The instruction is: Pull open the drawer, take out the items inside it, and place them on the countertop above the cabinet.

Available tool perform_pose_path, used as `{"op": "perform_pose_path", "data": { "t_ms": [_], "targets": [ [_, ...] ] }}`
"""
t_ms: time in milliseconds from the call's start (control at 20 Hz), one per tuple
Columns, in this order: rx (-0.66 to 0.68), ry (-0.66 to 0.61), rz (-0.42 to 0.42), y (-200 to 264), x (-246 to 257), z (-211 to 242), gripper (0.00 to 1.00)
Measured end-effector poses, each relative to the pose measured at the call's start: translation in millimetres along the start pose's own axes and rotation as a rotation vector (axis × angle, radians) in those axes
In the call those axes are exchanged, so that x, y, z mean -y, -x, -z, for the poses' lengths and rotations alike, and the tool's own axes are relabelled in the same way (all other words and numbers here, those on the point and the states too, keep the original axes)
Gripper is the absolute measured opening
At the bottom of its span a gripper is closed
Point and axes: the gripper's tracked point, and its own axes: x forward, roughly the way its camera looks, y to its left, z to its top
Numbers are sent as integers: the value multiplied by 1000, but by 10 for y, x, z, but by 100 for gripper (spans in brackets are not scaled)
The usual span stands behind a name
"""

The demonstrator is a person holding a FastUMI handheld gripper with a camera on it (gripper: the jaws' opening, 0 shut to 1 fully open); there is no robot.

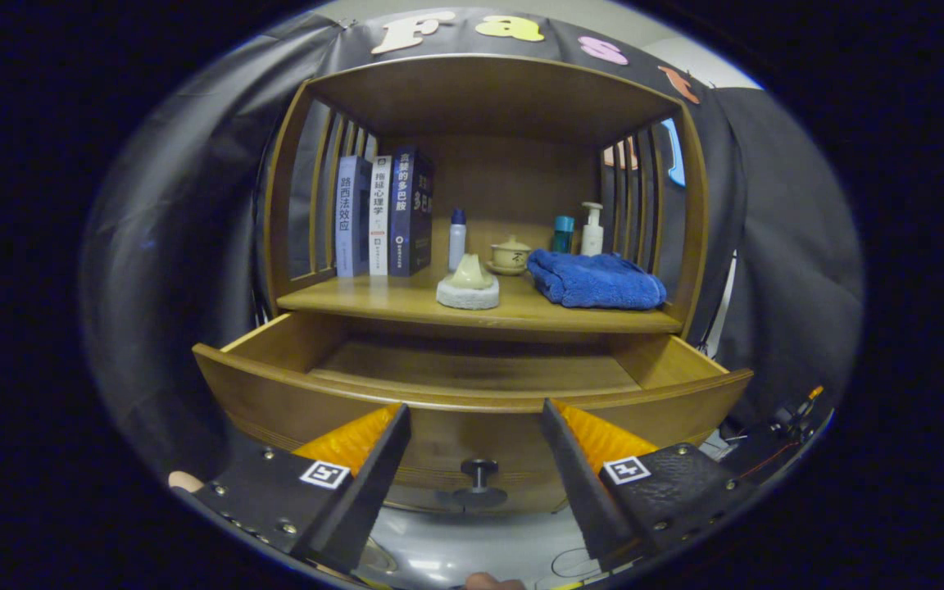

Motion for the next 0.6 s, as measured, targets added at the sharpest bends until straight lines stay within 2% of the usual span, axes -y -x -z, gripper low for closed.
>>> {"op": "perform_pose_path", "data": {
  "t_ms": [600],
  "targets": [
    [2,-2,3,-292,-23,-76,97]
  ]
}}
